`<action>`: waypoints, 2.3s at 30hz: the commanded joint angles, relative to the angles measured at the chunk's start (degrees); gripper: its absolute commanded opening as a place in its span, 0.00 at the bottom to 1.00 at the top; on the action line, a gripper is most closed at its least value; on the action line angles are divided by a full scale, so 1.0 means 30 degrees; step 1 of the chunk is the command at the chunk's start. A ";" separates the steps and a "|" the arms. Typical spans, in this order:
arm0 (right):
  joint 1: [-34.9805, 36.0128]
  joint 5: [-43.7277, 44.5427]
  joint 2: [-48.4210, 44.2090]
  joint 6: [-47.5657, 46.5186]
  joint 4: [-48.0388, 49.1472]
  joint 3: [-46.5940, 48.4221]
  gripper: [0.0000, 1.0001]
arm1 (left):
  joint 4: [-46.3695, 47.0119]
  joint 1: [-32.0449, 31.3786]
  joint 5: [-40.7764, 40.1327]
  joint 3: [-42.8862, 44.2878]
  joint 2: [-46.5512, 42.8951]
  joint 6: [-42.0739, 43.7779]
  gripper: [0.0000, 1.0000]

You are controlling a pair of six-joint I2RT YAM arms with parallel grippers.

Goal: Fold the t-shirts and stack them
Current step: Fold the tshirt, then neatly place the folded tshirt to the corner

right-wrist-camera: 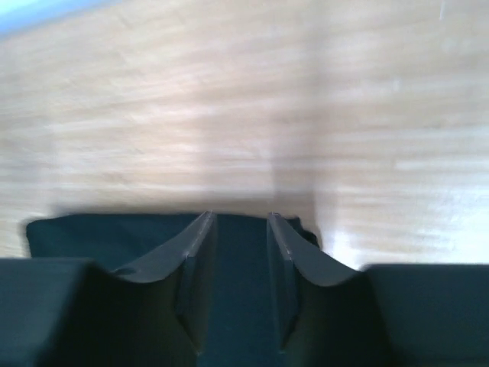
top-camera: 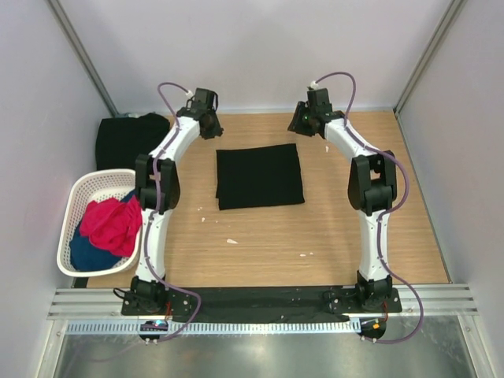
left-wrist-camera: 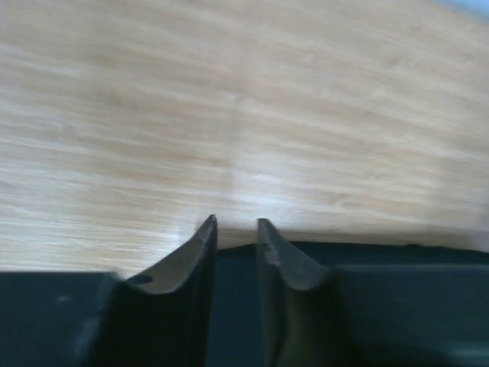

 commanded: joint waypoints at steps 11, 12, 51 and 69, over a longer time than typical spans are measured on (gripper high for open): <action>-0.0148 -0.0364 -0.7556 -0.2250 -0.4865 -0.0427 1.00 | -0.5404 0.0307 0.2196 -0.3080 -1.0009 0.2619 0.88; -0.0119 -0.0335 -0.8288 -0.2250 -0.4809 -0.1393 1.00 | -0.5262 0.0278 0.2526 -0.5207 -1.1611 0.2473 0.88; -0.0090 0.1219 -1.2460 0.1735 -0.2460 -0.9674 1.00 | 0.7894 -0.0221 0.3290 -1.7300 -0.9667 -0.4294 0.60; -0.0090 0.2331 -1.0815 -0.0755 -0.7528 -0.5071 1.00 | 0.8041 -0.0602 0.2795 -1.6158 -0.6999 -0.4417 0.00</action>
